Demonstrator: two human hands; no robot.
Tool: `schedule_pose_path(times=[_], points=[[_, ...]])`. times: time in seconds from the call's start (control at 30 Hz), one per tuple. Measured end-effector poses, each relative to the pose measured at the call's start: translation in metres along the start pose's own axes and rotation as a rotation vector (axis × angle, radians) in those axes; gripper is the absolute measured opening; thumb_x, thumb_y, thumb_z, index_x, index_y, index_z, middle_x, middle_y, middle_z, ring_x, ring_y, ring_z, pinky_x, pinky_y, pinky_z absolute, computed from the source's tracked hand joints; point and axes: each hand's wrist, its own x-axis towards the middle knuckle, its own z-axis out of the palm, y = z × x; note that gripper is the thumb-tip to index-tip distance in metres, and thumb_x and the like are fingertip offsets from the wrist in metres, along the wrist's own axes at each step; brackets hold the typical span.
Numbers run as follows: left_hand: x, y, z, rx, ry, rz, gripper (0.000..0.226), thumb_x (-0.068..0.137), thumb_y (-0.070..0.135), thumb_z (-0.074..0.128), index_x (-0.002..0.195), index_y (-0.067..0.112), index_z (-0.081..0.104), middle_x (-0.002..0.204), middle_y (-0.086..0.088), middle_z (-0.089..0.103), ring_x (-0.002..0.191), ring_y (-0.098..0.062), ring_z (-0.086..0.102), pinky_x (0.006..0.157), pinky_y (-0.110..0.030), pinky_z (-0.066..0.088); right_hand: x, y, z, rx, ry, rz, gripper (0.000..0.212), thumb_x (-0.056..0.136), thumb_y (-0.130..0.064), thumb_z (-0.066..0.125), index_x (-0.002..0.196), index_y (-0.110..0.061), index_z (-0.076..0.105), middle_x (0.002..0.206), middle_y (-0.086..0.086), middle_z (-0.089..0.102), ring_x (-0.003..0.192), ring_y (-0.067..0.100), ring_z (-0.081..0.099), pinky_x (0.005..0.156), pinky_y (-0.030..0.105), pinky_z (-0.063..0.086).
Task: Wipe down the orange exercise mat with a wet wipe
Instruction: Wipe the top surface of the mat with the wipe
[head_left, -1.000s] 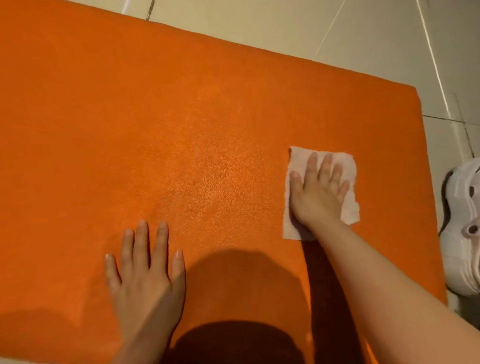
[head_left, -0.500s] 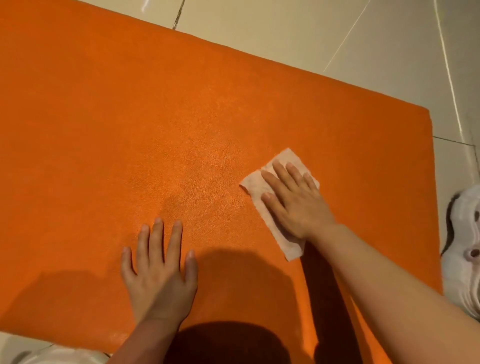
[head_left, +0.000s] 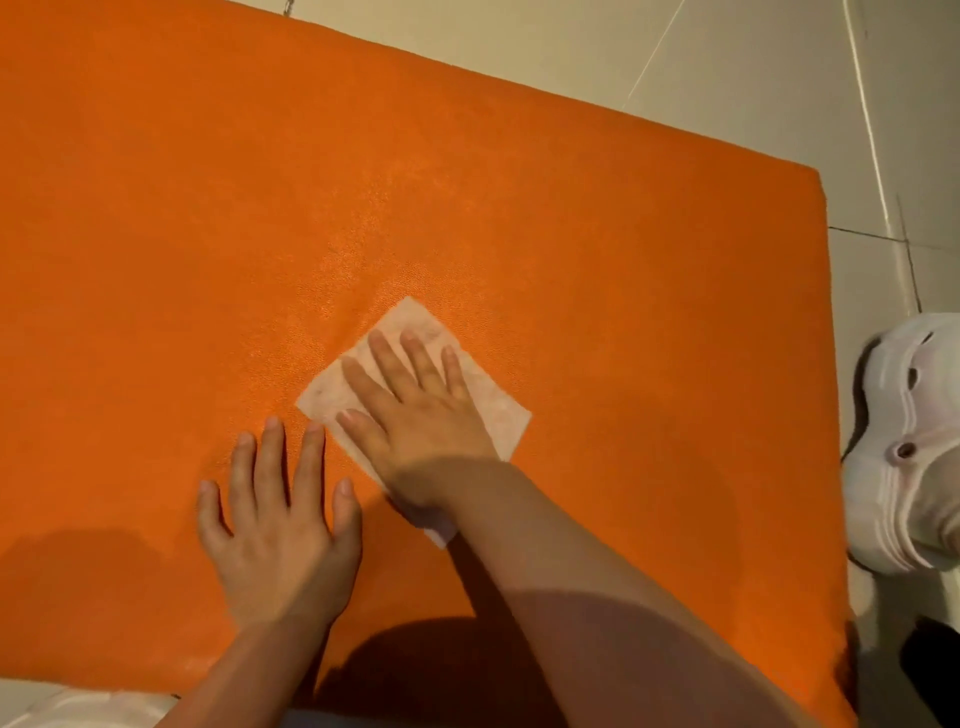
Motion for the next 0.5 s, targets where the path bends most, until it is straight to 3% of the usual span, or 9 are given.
schedule_pose_path(times=[0.1, 0.2, 0.33, 0.5], points=[[-0.001, 0.002, 0.0, -0.024, -0.024, -0.037, 0.059, 0.093, 0.042, 0.033, 0.143, 0.015, 0.05, 0.154, -0.016, 0.038, 0.145, -0.034, 0.027, 0.113, -0.057, 0.015, -0.007, 0.046, -0.004, -0.022, 0.091, 0.03, 0.055, 0.104, -0.051, 0.016, 0.156, -0.036, 0.007, 0.164, -0.01, -0.006, 0.15, 0.011, -0.013, 0.119, 0.036, -0.015], [0.001, 0.001, -0.003, -0.042, -0.064, -0.063, 0.06, 0.092, 0.044, 0.032, 0.145, 0.018, 0.047, 0.156, -0.014, 0.034, 0.147, -0.031, 0.022, 0.114, -0.054, 0.012, -0.033, 0.136, -0.02, -0.071, 0.257, 0.378, 0.063, 0.098, -0.057, 0.009, 0.156, -0.034, 0.004, 0.164, -0.007, -0.004, 0.151, 0.015, -0.008, 0.12, 0.036, -0.011], [0.003, -0.001, -0.004, -0.031, -0.081, -0.074, 0.062, 0.092, 0.046, 0.031, 0.146, 0.02, 0.046, 0.157, -0.012, 0.033, 0.147, -0.028, 0.019, 0.116, -0.051, 0.009, -0.1, 0.229, -0.038, -0.07, 0.272, 0.736, 0.071, 0.095, -0.058, 0.0, 0.157, -0.024, -0.006, 0.164, 0.007, -0.011, 0.151, 0.021, -0.011, 0.122, 0.044, -0.007], [0.001, 0.002, -0.001, -0.045, -0.077, -0.068, 0.062, 0.092, 0.046, 0.031, 0.146, 0.02, 0.045, 0.157, -0.012, 0.033, 0.147, -0.029, 0.02, 0.116, -0.051, 0.009, -0.148, 0.229, -0.026, 0.023, 0.356, 0.979, 0.072, 0.096, -0.056, 0.004, 0.157, -0.017, -0.001, 0.164, 0.012, -0.006, 0.151, 0.028, -0.005, 0.121, 0.046, -0.004]])
